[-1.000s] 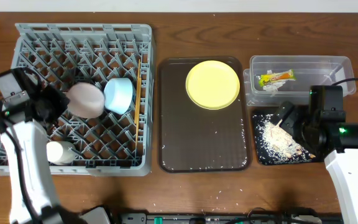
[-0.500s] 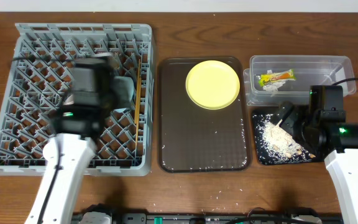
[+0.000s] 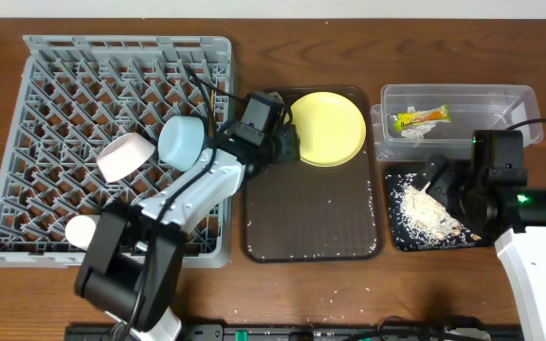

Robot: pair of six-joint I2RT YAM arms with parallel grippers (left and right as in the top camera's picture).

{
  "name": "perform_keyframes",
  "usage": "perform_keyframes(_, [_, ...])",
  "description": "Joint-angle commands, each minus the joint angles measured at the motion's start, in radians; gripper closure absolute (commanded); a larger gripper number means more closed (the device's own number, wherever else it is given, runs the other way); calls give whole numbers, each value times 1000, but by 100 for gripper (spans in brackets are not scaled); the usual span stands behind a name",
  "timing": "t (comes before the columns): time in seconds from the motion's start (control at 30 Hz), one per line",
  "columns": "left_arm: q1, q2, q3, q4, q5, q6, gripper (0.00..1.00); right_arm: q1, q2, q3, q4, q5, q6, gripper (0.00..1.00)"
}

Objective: Sort waste into correct bins and load items into the dishwasher
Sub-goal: 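Reach the left gripper to the yellow plate and grasp its edge, then lift the yellow plate into the rack and release it leaning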

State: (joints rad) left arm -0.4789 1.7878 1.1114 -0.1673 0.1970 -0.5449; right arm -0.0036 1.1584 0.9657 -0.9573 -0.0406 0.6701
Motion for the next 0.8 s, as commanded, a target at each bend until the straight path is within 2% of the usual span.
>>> perform_keyframes(0.0, [2, 59, 15, 56, 27, -83, 43, -5, 0, 2, -1, 10, 9, 1])
perform_keyframes(0.13, [1, 159, 15, 111, 39, -124, 44, -5, 0, 2, -1, 10, 9, 1])
perform_keyframes(0.2, [1, 185, 15, 149, 54, -123, 53, -5, 0, 2, -1, 10, 9, 1])
perform_keyframes(0.33, [-1, 193, 15, 142, 20, -89, 77, -5, 0, 2, -1, 11, 9, 1])
perform_keyframes(0.37, [-2, 193, 15, 122, 3, -66, 91, -5, 0, 2, -1, 10, 9, 1])
perform_keyframes(0.47, [1, 192, 15, 73, -42, 53, 92, -5, 0, 2, -1, 10, 9, 1])
perform_keyframes(0.6, [26, 136, 15, 34, -19, 122, 93, -5, 0, 2, -1, 10, 9, 1])
perform_keyframes(0.77, [90, -98, 15, -18, 39, 193, 92, -5, 0, 2, -1, 11, 9, 1])
